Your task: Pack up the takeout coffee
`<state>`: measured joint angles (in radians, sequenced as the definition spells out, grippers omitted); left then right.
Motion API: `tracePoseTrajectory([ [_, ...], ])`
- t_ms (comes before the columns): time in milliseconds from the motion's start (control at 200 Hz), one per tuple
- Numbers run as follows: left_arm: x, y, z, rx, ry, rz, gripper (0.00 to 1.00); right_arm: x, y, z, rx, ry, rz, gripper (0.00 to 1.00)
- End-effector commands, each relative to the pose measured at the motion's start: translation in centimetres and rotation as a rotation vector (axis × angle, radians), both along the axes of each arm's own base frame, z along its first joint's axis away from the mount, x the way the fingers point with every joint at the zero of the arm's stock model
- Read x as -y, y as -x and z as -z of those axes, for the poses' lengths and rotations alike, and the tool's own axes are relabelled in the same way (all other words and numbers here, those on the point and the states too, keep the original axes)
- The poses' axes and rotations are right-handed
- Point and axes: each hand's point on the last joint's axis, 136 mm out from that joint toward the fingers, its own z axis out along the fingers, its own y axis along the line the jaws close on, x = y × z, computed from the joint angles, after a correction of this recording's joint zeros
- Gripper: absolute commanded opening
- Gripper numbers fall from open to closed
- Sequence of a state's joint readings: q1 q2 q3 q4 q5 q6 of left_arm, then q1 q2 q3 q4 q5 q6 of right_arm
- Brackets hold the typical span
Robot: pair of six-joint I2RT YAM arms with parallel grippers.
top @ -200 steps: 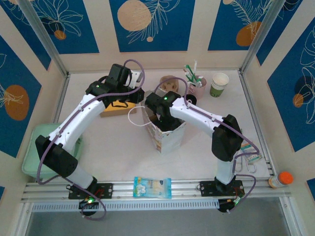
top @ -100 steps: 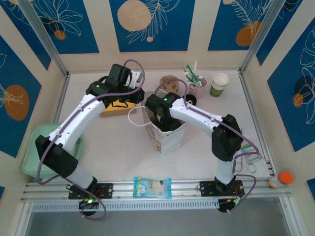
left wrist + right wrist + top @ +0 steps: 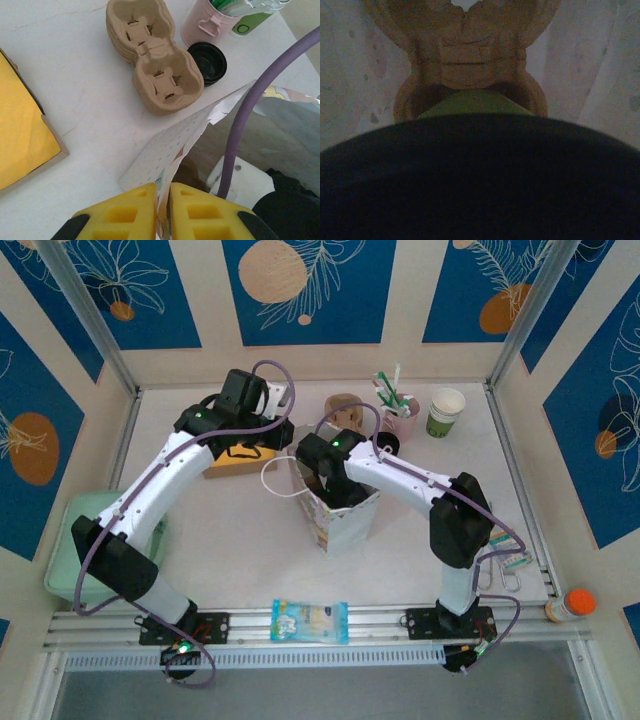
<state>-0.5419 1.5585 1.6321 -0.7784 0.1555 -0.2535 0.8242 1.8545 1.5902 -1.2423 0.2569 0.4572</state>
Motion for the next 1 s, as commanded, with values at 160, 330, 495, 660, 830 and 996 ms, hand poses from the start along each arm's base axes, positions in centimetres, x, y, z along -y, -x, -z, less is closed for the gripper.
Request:
tracePoseTrajectory([
  [160,0.1,0.4,-2.0,0.042,0.007,0.003,0.15,0.6,1.0,-0.2,-0.028,0.002,0.033,0.44],
  [330,0.0,0.5,-2.0,0.047,-0.005,0.003,0.15,0.6,1.1,-0.1,-0.034,0.001,0.040,0.44],
  [495,0.0,0.4,-2.0,0.048,-0.006,0.000,0.15,0.7,1.2,0.1,-0.041,0.010,0.042,0.44],
  [660,-0.1,0.4,-2.0,0.050,-0.008,-0.002,0.15,0.7,1.3,0.4,-0.046,0.009,0.042,0.44],
  [830,-0.1,0.4,-2.0,0.051,-0.010,-0.001,0.15,0.5,1.3,0.9,-0.048,0.003,0.036,0.44],
  [996,-0.1,0.4,-2.0,0.050,-0.014,-0.001,0.15,0.6,1.3,1.4,-0.057,0.010,0.037,0.44],
])
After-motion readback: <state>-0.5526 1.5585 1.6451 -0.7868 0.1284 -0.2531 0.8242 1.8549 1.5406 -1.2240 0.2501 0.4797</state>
